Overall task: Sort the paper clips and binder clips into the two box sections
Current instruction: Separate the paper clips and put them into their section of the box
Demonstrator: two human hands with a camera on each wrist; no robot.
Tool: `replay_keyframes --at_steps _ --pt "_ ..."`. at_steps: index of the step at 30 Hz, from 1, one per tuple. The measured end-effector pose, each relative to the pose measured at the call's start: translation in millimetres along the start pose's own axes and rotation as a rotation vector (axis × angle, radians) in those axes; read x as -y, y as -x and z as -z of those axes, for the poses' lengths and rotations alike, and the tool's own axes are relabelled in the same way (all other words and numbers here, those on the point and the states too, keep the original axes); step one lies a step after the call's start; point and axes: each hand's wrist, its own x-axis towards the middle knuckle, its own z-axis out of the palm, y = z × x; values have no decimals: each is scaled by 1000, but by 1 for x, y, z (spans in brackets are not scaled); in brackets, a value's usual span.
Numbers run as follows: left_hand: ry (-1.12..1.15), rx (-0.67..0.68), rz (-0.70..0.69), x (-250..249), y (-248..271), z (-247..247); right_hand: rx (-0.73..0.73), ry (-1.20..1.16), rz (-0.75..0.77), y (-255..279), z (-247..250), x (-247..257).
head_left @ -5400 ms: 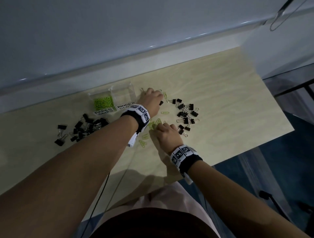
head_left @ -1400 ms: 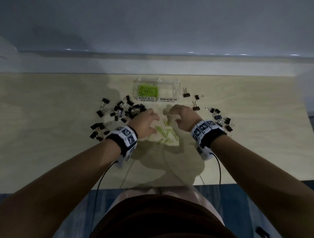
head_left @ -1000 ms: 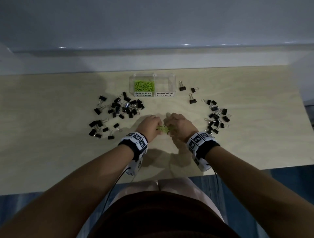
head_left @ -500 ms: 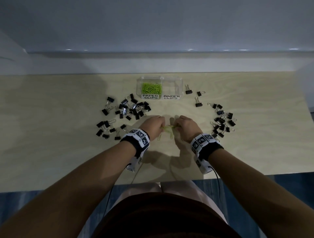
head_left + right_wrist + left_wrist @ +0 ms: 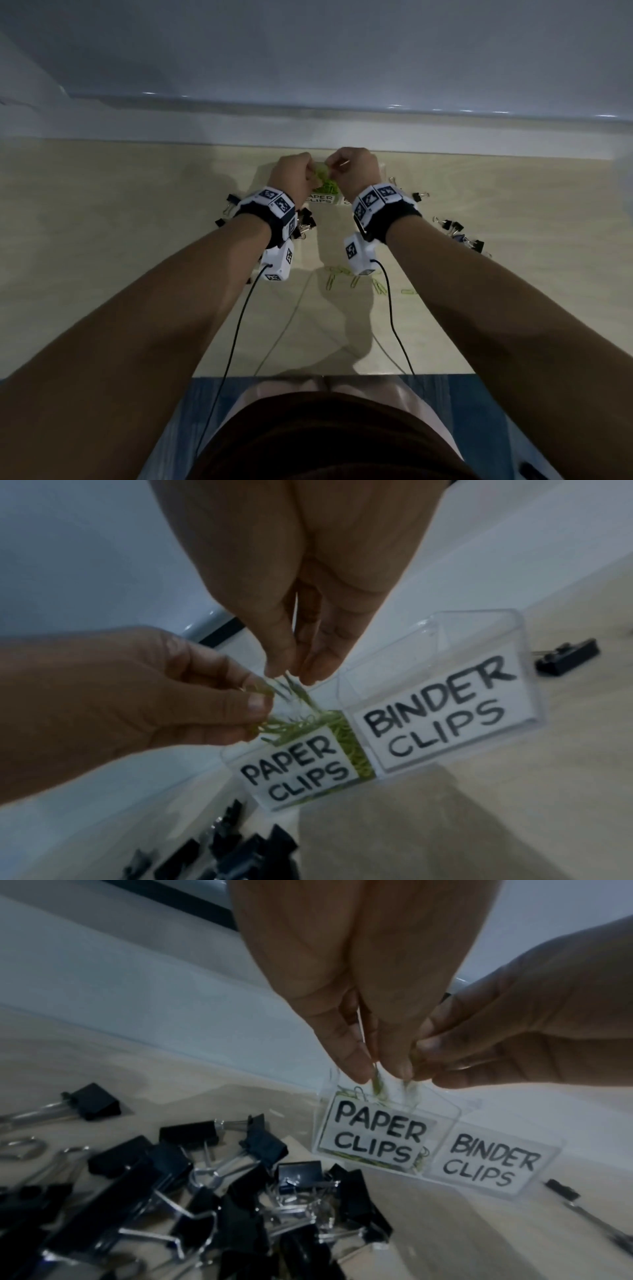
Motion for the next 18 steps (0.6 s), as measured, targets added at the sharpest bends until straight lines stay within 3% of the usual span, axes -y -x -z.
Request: replay_keyframes --at_steps 6,10,12,14,18 --pt "-175 23 -199 8 36 -9 31 172 113 36 24 -53" --pt "-213 362 -228 16 88 -36 237 376 -46 88 55 -107" --pt "-257 460 -208 21 109 -50 316 392 -143 115 69 -122" --pt "-285 433 -200 27 121 -63 335 358 -197 138 78 -134" --pt "-264 339 -136 27 127 -75 174 332 -96 170 65 -159"
